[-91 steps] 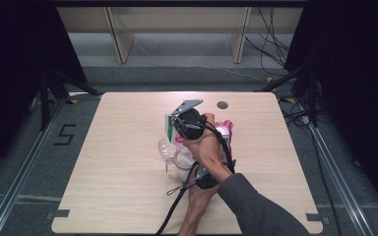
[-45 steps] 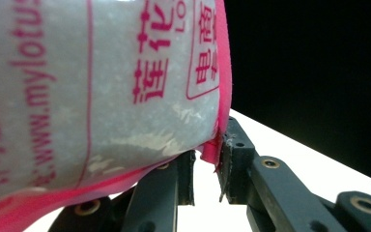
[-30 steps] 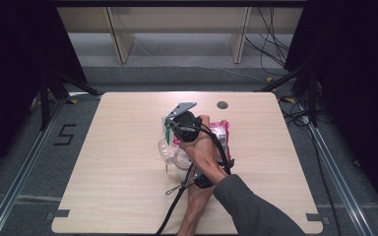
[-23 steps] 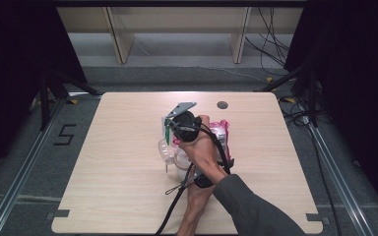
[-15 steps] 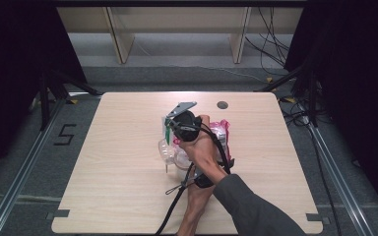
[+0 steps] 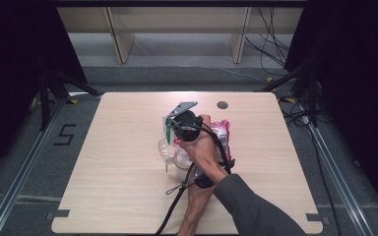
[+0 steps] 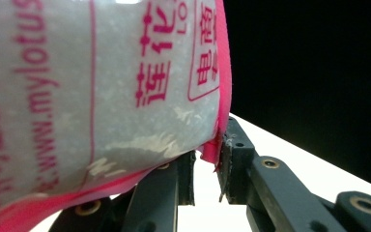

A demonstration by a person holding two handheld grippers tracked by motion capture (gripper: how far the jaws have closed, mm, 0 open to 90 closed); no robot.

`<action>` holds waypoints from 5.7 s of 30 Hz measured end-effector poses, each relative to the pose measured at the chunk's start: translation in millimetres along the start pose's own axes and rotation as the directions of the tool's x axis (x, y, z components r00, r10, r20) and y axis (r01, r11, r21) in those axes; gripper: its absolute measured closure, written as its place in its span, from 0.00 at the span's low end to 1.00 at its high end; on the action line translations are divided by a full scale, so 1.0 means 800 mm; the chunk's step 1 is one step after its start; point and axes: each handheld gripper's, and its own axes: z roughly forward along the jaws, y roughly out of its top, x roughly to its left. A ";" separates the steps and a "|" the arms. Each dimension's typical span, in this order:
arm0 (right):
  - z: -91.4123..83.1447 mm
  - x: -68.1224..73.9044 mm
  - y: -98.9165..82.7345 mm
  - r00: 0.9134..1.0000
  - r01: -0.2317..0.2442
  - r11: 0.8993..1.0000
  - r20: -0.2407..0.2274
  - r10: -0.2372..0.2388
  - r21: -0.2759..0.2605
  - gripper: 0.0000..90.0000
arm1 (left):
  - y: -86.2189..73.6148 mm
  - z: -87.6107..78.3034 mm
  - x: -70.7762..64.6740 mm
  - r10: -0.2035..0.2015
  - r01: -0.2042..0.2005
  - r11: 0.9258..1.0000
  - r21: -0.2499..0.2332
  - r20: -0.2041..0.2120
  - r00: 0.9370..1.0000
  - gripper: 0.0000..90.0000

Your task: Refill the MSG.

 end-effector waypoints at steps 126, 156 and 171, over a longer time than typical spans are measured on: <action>-0.031 -0.021 -0.009 0.998 -0.063 0.996 -0.021 0.061 -0.061 1.00 | -0.003 0.005 -0.006 -0.021 0.021 1.000 -0.010 -0.005 1.000 0.87; -0.069 -0.055 -0.039 0.986 -0.164 0.960 -0.069 0.152 -0.226 1.00 | -0.010 -0.002 -0.005 0.011 -0.008 0.998 0.055 -0.058 0.998 0.85; -0.096 -0.068 -0.056 0.965 -0.259 0.913 -0.129 0.229 -0.315 1.00 | -0.005 -0.011 -0.006 0.032 -0.027 0.997 0.066 -0.083 0.996 0.81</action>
